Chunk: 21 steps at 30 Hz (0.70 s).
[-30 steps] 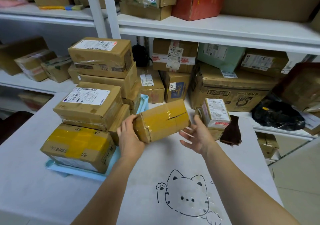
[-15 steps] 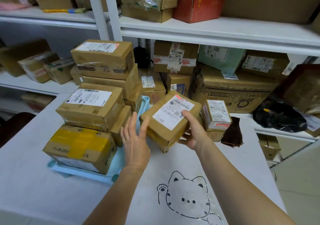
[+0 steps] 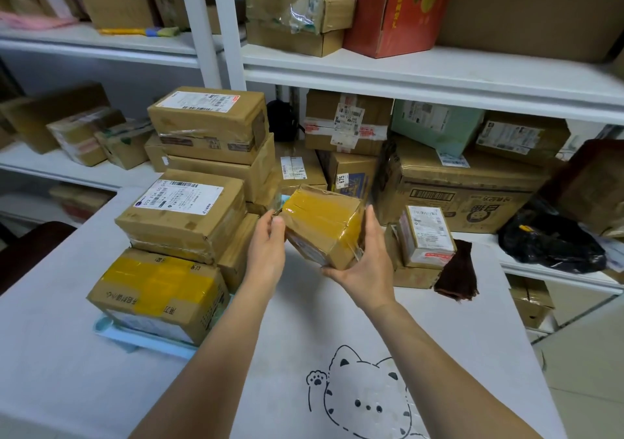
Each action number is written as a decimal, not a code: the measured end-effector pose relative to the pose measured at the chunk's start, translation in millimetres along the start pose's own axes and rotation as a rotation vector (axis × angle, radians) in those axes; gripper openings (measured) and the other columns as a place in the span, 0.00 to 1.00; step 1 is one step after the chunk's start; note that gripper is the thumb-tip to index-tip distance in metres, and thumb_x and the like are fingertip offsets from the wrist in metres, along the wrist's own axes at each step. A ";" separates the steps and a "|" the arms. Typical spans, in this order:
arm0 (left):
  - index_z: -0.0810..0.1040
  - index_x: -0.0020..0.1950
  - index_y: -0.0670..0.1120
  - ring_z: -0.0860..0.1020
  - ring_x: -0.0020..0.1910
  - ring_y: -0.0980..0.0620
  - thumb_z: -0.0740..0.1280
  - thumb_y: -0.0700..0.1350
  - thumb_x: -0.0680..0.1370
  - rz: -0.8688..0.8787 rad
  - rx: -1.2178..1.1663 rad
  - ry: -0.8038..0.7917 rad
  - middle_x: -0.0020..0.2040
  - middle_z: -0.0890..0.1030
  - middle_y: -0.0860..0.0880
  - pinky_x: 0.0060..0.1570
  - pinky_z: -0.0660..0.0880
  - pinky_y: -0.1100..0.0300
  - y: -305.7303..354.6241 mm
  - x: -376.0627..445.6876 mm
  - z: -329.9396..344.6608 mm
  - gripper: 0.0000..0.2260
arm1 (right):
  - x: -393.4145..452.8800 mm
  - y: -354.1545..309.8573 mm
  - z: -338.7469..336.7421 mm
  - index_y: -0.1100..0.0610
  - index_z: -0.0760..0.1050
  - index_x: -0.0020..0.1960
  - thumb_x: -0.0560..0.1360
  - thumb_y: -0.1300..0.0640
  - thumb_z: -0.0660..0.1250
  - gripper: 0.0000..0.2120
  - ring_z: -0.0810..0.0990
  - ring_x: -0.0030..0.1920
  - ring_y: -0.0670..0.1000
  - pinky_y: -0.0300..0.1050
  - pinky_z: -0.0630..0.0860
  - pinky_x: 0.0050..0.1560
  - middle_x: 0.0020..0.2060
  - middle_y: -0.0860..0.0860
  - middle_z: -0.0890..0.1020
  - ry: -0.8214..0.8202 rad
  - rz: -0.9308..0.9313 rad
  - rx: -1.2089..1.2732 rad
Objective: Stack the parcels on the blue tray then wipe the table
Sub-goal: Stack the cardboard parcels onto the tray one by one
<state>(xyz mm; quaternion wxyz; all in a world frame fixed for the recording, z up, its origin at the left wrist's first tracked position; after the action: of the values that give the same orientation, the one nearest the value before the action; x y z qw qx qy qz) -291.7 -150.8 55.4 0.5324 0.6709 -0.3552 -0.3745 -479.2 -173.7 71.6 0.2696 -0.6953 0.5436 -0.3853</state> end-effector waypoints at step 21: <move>0.78 0.57 0.49 0.81 0.51 0.45 0.77 0.47 0.59 -0.029 -0.457 -0.115 0.47 0.85 0.46 0.53 0.78 0.47 71.2 18.3 -71.9 0.26 | 49.0 -58.5 14.5 0.50 0.77 0.61 0.65 0.37 0.70 0.29 0.80 0.56 0.55 0.52 0.74 0.59 0.55 0.54 0.82 -0.441 0.338 0.775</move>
<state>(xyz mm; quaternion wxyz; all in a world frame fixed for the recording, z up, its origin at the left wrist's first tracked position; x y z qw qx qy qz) -225.3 -147.5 133.9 0.6438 0.5156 -0.2813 -0.4904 -429.7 -206.2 121.8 0.6768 -0.5104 0.3953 -0.3537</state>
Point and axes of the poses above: each hand's wrist, its own x-axis towards the middle knuckle, its own z-axis out of the palm, y = z × x, the point moved 8 cm from there along x, towards the middle knuckle
